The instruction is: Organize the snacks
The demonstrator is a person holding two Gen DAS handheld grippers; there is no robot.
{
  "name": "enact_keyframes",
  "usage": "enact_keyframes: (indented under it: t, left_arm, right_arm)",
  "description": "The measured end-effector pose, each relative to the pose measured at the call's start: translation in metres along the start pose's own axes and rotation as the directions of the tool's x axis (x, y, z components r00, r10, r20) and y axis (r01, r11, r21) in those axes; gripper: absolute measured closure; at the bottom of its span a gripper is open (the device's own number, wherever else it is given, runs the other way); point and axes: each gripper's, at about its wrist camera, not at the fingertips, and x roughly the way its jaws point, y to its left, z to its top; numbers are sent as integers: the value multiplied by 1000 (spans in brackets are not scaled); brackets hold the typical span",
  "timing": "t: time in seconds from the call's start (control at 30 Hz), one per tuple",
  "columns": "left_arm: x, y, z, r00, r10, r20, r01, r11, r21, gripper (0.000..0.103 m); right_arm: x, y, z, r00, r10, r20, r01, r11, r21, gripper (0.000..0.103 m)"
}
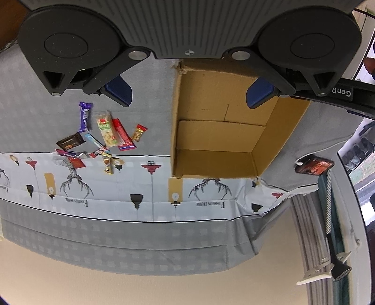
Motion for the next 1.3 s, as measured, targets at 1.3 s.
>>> enact_keyframes:
  t: [1.3]
  left_arm:
    - [70, -177, 101, 993, -112, -48, 120, 967, 226, 0]
  right_arm:
    - [73, -195, -2, 959, -233, -162, 270, 924, 271, 0]
